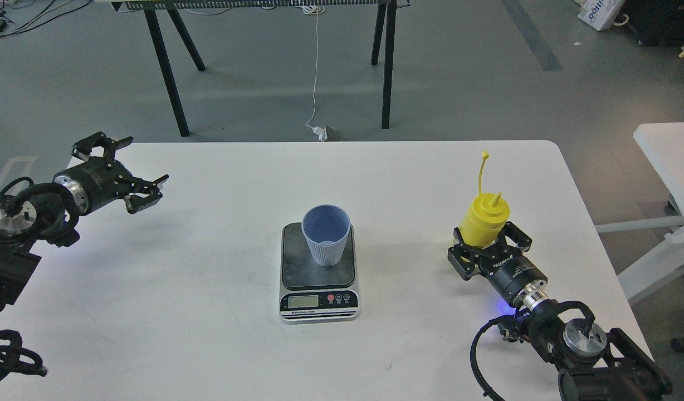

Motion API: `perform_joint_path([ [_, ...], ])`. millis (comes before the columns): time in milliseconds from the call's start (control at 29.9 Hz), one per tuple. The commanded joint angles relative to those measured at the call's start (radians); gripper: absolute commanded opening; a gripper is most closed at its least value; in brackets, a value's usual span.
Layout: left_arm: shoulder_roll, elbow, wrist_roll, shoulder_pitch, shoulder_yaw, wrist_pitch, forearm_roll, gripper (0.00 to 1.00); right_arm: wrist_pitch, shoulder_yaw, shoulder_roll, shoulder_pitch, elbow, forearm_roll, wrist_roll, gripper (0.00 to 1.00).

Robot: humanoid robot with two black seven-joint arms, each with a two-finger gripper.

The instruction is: Pour seasoning into cup on scale with both arms

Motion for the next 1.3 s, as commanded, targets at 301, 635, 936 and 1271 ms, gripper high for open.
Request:
perform_joint_path([
  [301, 0.0, 0.0, 0.0, 0.003, 0.0, 0.0, 0.0, 1.0, 0.0, -0.009, -0.037, -0.111, 0.142, 0.004, -0.003, 0.98],
  [635, -0.009, 0.0, 0.0, 0.005, 0.0, 0.0, 0.0, 1.0, 0.0, 0.055, -0.136, -0.318, 0.322, 0.009, -0.003, 0.98],
  [936, -0.014, 0.0, 0.0, 0.005, -0.002, 0.0, 0.0, 1.0, 0.0, 0.189, -0.252, -0.524, 0.534, 0.003, 0.003, 0.98],
  [1271, -0.015, 0.0, 0.0, -0.005, -0.008, 0.0, -0.002, 1.0, 0.0, 0.14, -0.388, -0.138, 0.451, -0.004, 0.0, 0.99],
])
